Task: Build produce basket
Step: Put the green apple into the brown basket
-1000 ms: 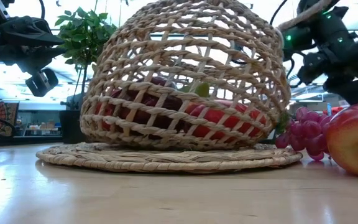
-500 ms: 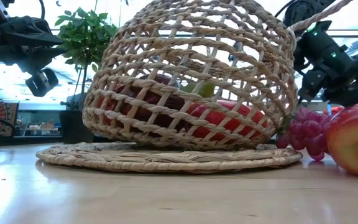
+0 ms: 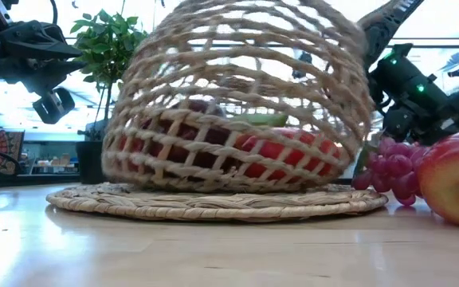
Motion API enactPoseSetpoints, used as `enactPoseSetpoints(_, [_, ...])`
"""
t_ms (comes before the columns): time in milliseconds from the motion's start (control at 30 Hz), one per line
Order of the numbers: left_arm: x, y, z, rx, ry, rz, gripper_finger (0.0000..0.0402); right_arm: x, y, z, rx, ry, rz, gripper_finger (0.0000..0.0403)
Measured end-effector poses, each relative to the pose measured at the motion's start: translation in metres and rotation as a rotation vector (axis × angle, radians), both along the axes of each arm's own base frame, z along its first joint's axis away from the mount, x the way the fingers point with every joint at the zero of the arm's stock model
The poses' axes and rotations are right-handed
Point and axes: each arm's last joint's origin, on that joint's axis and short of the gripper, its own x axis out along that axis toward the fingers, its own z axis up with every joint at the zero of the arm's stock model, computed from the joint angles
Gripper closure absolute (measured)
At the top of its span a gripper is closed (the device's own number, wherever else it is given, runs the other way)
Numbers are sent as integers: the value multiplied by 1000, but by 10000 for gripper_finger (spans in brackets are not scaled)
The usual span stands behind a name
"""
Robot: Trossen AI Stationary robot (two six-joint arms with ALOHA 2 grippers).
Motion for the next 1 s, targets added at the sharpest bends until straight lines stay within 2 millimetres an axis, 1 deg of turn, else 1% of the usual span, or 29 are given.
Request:
enactPoseSetpoints(100, [0, 0, 0, 0, 0, 0, 341, 1, 0, -4, 9, 27, 2, 14])
enactPoseSetpoints(233, [0, 0, 0, 0, 0, 0, 344, 2, 0, -7, 27, 48, -3, 43])
enactPoseSetpoints(367, [0, 0, 0, 0, 0, 0, 340, 2, 0, -6, 27, 38, -2, 67])
enactPoseSetpoints(533, [0, 0, 0, -1, 0, 0, 340, -1, 1, -2, 32, 45, -7, 73])
enactPoseSetpoints(700, [0, 0, 0, 0, 0, 0, 344, 0, -1, 13, 28, 20, -18, 73])
enactPoseSetpoints(867, [0, 0, 0, -1, 0, 0, 339, 4, -11, 32, -33, -23, -95, 72])
enactPoseSetpoints(1000, [0, 0, 0, -1, 0, 0, 340, 7, -17, 54, -33, -79, -56, 72])
